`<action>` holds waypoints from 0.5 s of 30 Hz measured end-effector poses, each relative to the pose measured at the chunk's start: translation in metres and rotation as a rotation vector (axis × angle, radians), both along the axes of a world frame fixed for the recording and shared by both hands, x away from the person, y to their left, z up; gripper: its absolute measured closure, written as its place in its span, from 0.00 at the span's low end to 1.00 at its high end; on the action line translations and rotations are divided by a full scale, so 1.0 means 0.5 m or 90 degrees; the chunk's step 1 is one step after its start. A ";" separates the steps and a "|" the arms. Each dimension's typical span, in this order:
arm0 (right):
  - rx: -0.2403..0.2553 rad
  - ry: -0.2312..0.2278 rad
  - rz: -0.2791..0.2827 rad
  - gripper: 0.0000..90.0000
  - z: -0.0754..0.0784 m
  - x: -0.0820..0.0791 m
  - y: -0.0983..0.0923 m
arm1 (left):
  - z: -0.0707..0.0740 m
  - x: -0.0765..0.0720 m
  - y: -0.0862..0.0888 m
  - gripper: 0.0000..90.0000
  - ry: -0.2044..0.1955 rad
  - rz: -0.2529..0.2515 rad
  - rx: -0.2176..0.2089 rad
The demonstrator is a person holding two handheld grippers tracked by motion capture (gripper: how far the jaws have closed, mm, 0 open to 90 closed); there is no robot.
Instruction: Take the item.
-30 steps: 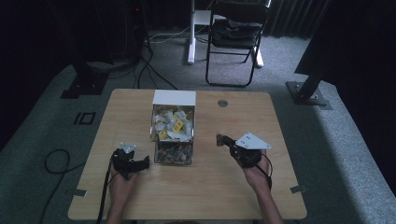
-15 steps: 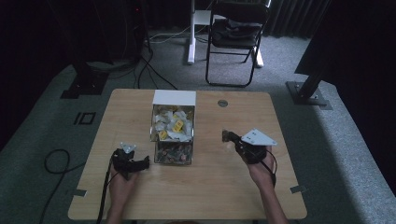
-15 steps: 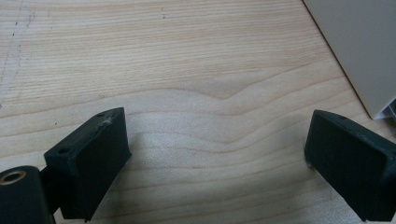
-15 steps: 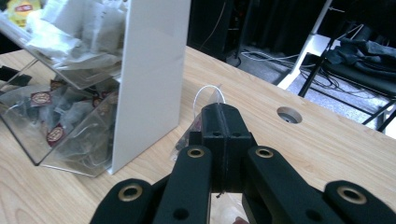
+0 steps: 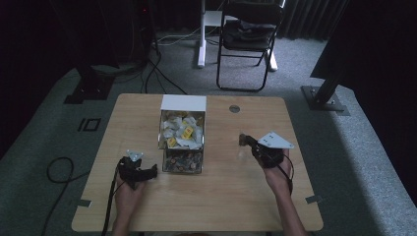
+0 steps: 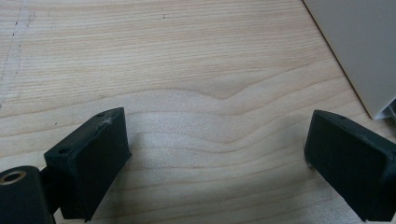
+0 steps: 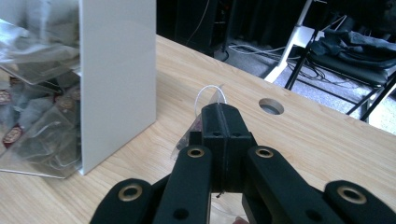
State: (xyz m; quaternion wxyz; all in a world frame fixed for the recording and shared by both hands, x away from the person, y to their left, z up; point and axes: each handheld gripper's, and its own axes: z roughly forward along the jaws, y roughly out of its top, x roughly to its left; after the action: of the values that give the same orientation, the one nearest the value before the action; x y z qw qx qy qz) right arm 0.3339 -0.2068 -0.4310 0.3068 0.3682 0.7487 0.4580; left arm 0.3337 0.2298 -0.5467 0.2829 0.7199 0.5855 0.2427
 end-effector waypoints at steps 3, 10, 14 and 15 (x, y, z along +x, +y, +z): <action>-0.003 0.004 -0.005 1.00 -0.004 0.008 -0.002 | 0.000 0.000 0.000 0.08 0.000 0.000 0.000; -0.006 0.011 -0.020 1.00 -0.013 0.023 -0.008 | 0.000 0.000 0.000 0.08 0.000 0.000 0.000; -0.008 0.014 -0.026 1.00 -0.017 0.029 -0.010 | 0.000 0.000 0.000 0.08 0.000 0.000 0.000; -0.009 0.016 -0.028 1.00 -0.018 0.030 -0.011 | 0.000 0.000 0.000 0.08 0.000 0.000 0.000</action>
State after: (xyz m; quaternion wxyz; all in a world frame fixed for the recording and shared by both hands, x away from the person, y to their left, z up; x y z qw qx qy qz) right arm 0.3488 -0.2122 -0.4402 0.3101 0.3880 0.7474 0.4413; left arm 0.3337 0.2298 -0.5466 0.2827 0.7201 0.5855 0.2424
